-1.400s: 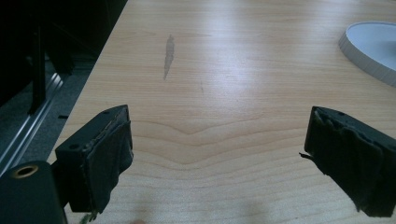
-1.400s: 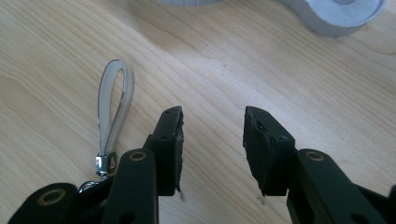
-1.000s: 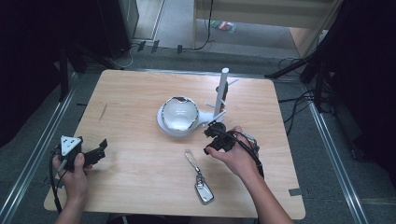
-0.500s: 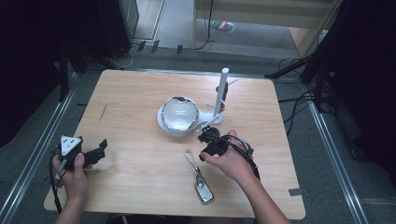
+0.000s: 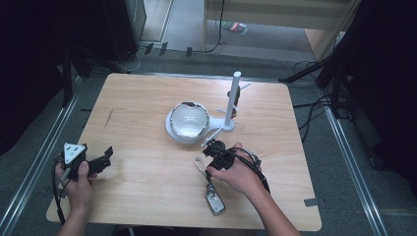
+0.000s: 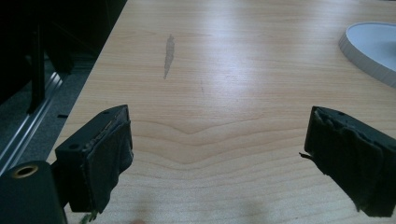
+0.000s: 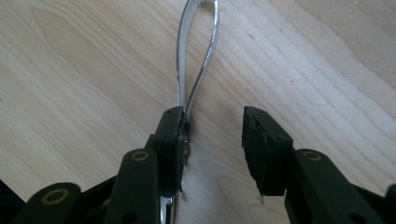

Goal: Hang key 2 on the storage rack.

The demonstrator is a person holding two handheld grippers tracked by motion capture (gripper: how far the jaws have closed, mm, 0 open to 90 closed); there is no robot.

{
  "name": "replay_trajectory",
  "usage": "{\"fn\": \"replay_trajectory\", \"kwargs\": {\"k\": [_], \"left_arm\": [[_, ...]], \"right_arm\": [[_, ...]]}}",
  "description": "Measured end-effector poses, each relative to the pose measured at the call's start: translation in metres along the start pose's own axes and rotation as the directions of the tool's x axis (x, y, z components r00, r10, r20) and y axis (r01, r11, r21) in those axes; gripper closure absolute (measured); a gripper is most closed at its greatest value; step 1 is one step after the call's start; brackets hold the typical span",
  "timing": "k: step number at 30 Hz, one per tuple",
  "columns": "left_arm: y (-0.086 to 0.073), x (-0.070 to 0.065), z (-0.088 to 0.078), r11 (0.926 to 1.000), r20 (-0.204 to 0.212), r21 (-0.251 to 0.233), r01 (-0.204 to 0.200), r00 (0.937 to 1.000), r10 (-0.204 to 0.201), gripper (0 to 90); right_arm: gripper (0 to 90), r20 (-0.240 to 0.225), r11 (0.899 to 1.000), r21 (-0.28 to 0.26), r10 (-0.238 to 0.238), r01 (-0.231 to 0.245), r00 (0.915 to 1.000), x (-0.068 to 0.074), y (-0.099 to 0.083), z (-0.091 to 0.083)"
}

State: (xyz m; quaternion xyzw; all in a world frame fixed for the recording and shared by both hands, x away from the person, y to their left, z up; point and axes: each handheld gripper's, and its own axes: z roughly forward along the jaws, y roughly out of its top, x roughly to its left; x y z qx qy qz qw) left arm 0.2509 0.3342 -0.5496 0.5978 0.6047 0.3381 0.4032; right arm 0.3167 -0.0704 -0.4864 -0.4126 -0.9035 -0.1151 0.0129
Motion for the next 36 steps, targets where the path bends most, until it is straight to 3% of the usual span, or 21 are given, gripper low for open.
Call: {"fn": "replay_trajectory", "kwargs": {"k": [12,27,36], "left_arm": [[0.000,0.000,0.000,1.0000,0.000,0.000,0.001,1.0000,-0.001,8.1],[0.000,0.000,0.000,1.0000,0.000,-0.001,0.001,1.0000,-0.001,8.0],[0.000,0.000,0.000,1.0000,-0.001,-0.001,0.001,1.0000,-0.001,8.0]], "right_arm": [[65.8,-0.031,0.999,0.037,-0.008,0.009,0.9995,0.008,0.000,0.007],[81.3,-0.014,0.997,0.069,-0.046,0.047,0.9988,0.014,0.000,0.018],[83.2,-0.001,0.999,0.028,-0.024,0.024,0.9997,0.010,-0.002,0.011]]}}
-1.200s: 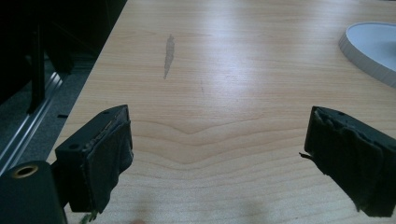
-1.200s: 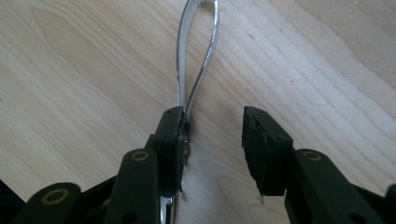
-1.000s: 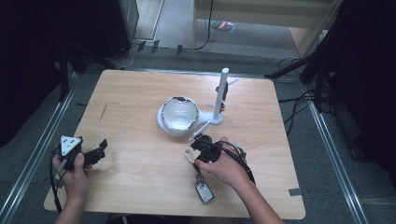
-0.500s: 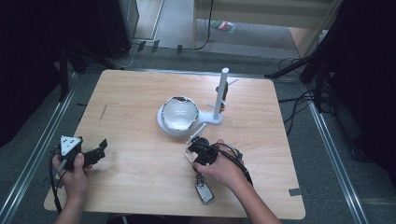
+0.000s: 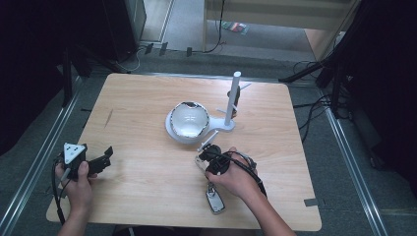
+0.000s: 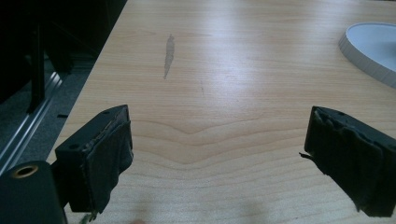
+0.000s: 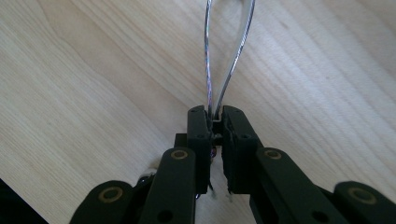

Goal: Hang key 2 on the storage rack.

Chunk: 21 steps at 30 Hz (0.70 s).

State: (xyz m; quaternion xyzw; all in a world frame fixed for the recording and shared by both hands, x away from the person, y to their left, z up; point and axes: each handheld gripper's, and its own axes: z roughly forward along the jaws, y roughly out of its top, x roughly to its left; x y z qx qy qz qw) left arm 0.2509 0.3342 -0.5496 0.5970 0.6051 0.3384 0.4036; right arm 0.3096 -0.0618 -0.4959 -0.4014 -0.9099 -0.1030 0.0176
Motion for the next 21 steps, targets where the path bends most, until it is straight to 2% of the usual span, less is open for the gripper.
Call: {"fn": "replay_trajectory", "kwargs": {"k": [1,6,9,17,21], "left_arm": [[0.000,0.000,0.000,1.0000,0.001,0.001,0.000,1.0000,0.000,8.1],[0.000,0.000,0.000,1.0000,-0.001,-0.001,-0.002,1.0000,0.002,8.1],[0.000,0.000,0.000,1.0000,-0.001,-0.001,-0.002,1.0000,0.002,8.1],[0.000,0.000,0.000,1.0000,-0.001,-0.001,-0.004,1.0000,0.004,8.1],[0.000,0.000,0.000,1.0000,-0.002,-0.001,-0.004,1.0000,0.004,8.1]], "right_arm": [[83.2,-0.004,1.000,-0.005,0.017,-0.017,0.9998,0.000,0.000,-0.002],[83.3,-0.011,0.999,-0.040,0.023,-0.024,0.9997,-0.005,-0.002,-0.009],[83.3,0.007,0.998,-0.061,0.023,-0.022,0.9997,-0.007,-0.003,-0.013],[83.3,0.027,0.988,-0.143,0.061,-0.057,0.9978,-0.010,-0.006,-0.027],[83.3,0.043,0.982,-0.179,0.064,-0.055,0.9970,-0.013,-0.006,-0.032]]}}
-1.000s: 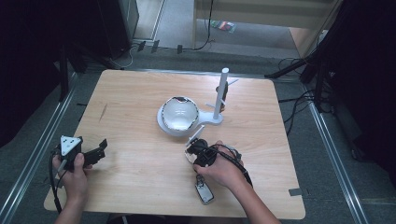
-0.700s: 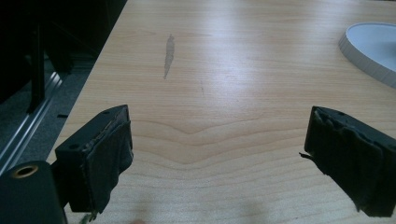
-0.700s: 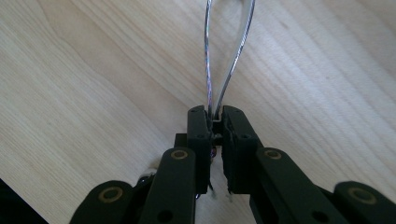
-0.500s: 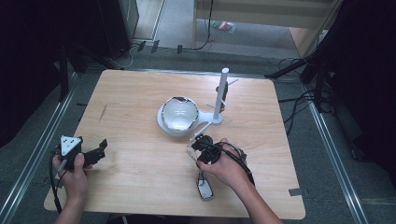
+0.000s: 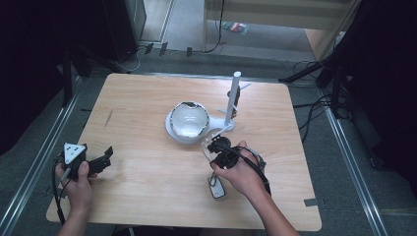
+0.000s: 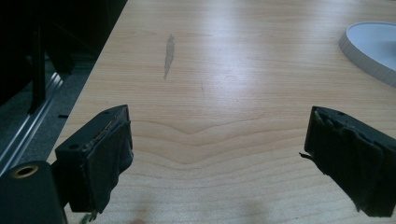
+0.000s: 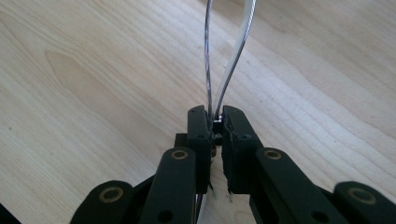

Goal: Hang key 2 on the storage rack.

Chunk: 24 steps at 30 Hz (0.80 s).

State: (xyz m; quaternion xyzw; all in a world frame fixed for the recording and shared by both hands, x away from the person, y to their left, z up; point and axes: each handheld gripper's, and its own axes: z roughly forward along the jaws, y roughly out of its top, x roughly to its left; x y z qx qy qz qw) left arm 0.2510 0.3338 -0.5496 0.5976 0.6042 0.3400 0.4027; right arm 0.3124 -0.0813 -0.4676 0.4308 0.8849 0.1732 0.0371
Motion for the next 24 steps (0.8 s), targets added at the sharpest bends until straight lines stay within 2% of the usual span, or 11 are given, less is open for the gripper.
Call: {"fn": "replay_trajectory", "kwargs": {"k": [13,19,24], "left_arm": [[0.000,0.000,0.000,1.0000,0.000,0.000,0.000,1.0000,0.000,8.0],[0.000,0.000,0.000,1.0000,-0.001,0.000,0.001,1.0000,-0.001,8.1],[0.000,0.000,0.000,1.0000,-0.001,0.000,0.001,1.0000,-0.001,8.1]], "right_arm": [[83.4,0.033,0.994,-0.101,0.033,-0.029,0.9989,-0.006,0.001,-0.016],[83.4,0.056,0.985,-0.169,0.056,-0.045,0.9969,-0.008,0.001,-0.024],[83.4,0.071,0.972,-0.228,0.078,-0.060,0.9945,-0.011,0.001,-0.031]]}}
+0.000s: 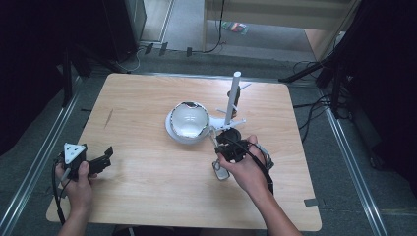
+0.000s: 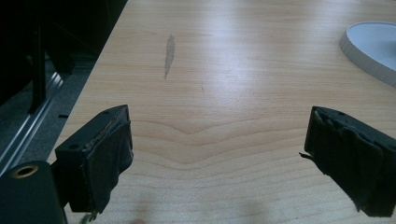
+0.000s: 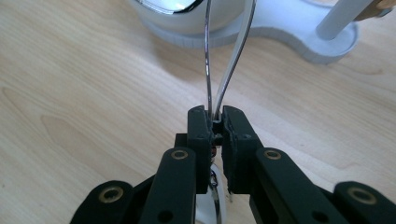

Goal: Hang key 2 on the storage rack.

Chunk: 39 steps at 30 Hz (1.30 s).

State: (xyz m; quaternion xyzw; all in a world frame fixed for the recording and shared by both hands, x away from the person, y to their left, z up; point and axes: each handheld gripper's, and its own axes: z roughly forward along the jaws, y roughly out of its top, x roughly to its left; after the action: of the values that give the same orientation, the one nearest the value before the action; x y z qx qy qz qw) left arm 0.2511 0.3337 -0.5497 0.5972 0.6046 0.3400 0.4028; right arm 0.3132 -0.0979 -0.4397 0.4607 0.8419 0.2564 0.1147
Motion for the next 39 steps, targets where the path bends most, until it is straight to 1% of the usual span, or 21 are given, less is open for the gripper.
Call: {"fn": "replay_trajectory", "kwargs": {"k": [4,5,6,13,18,20,23,27,32,33,39], "left_arm": [[0.000,0.000,0.000,1.0000,0.000,0.000,-0.003,1.0000,0.003,8.1],[0.000,0.000,0.000,1.0000,0.000,0.000,-0.003,1.0000,0.003,8.1],[0.000,0.000,0.000,1.0000,0.000,0.000,-0.003,1.0000,0.003,8.0],[0.000,0.000,0.000,1.0000,0.000,-0.002,0.000,1.0000,0.000,8.0],[0.000,0.000,0.000,1.0000,-0.001,-0.002,0.003,1.0000,-0.003,8.1],[0.000,0.000,0.000,1.0000,-0.001,-0.002,0.003,1.0000,-0.003,8.1],[0.000,0.000,0.000,1.0000,0.001,0.000,-0.001,1.0000,0.001,8.0],[0.000,0.000,0.000,1.0000,0.000,0.000,-0.002,1.0000,0.002,8.1],[0.000,0.000,0.000,1.0000,0.001,0.000,-0.002,1.0000,0.002,8.1],[0.000,0.000,0.000,1.0000,0.001,0.000,-0.002,1.0000,0.002,8.0],[0.000,0.000,0.000,1.0000,0.000,0.000,-0.002,1.0000,0.002,8.1]], "right_arm": [[83.4,0.015,0.999,-0.033,0.014,-0.014,0.9998,-0.002,0.001,-0.005],[83.4,0.019,0.999,-0.046,0.012,-0.011,0.9997,-0.004,0.002,-0.006],[83.4,0.025,0.998,-0.056,0.023,-0.022,0.9994,-0.004,0.002,-0.007],[83.4,0.062,0.993,-0.116,0.045,-0.037,0.9971,-0.008,0.002,-0.013],[83.4,0.081,0.983,-0.172,0.072,-0.057,0.9941,-0.011,0.002,-0.019],[83.4,0.090,0.978,-0.202,0.075,-0.056,0.9931,-0.013,0.002,-0.021],[83.4,0.101,0.970,-0.232,0.090,-0.065,0.9908,-0.014,0.002,-0.025],[83.4,0.119,0.964,-0.259,0.100,-0.066,0.9879,-0.017,0.003,-0.028],[83.4,0.134,0.956,-0.284,0.120,-0.078,0.9837,-0.023,0.003,-0.031],[83.4,0.140,0.953,-0.291,0.128,-0.083,0.9818,-0.025,0.003,-0.032],[83.4,0.151,0.948,-0.301,0.155,-0.104,0.9762,-0.033,0.003,-0.033]]}}
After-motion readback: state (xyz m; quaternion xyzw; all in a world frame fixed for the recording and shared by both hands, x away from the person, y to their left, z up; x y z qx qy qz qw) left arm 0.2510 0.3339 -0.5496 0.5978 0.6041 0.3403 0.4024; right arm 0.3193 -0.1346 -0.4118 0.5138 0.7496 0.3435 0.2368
